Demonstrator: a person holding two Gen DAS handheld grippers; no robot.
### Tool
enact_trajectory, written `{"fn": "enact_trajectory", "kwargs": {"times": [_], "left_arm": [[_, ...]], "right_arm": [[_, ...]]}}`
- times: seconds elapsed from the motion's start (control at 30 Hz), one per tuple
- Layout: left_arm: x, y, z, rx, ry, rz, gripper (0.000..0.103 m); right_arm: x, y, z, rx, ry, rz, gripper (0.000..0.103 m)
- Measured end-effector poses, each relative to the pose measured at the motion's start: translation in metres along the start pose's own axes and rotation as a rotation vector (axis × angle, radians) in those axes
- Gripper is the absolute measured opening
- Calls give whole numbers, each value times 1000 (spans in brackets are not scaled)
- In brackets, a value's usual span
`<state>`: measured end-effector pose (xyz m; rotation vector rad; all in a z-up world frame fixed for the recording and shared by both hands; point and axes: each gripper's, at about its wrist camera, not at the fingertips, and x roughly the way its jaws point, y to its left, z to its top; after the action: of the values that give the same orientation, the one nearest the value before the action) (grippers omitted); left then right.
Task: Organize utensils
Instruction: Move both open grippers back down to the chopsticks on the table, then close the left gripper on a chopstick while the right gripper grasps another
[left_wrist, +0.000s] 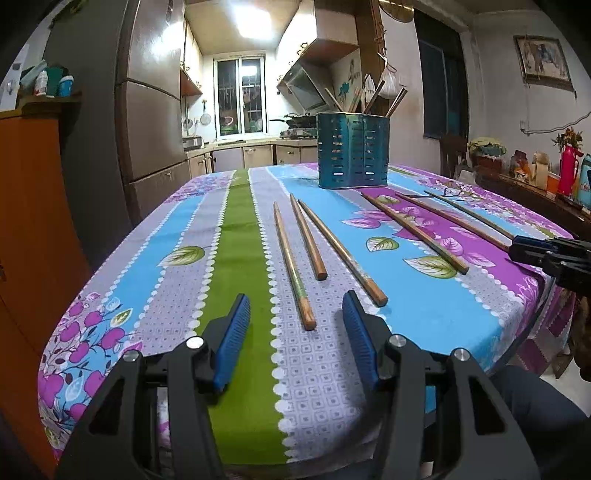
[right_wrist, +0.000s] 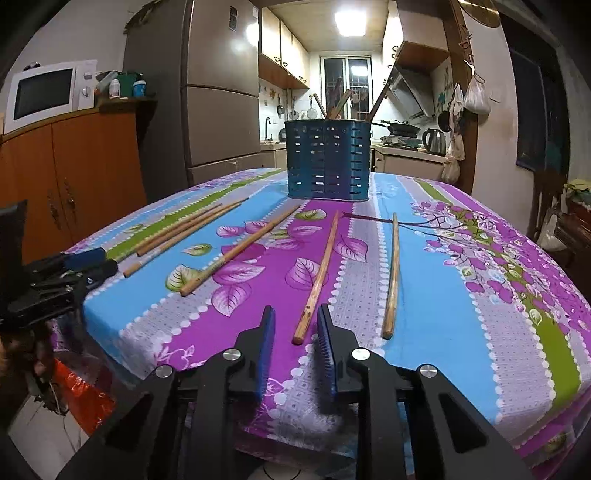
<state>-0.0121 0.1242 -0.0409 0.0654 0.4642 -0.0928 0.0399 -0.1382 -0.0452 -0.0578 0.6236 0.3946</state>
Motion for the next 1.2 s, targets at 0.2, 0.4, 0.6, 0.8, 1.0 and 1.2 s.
{"fn": "enact_trajectory", "kwargs": {"times": [0.2,0.4,0.6,0.8,1.0,1.2], "left_arm": [[2,-4,0,-1,-15,-20,29],[3,-5,-3,-8,-42,-16,21],[1,-6,-5,-12,-62,1,15],[-2,-3,-6,-33,-64,11,7],[-3,-2,-4,-45,-66,15,5],[-9,1,10,-49,-98,22,5]], "right_arm": [[1,1,-3,9,-20,-17,20],[1,1,-5,8,-34,-30,19],[1,3,-7,-4,-51,-42,19],[-1,0,-10,30,-73,-44,11],[-2,-2,-9,43,-77,-42,8],[-14,-10,3,47,-106,-54,7]]}}
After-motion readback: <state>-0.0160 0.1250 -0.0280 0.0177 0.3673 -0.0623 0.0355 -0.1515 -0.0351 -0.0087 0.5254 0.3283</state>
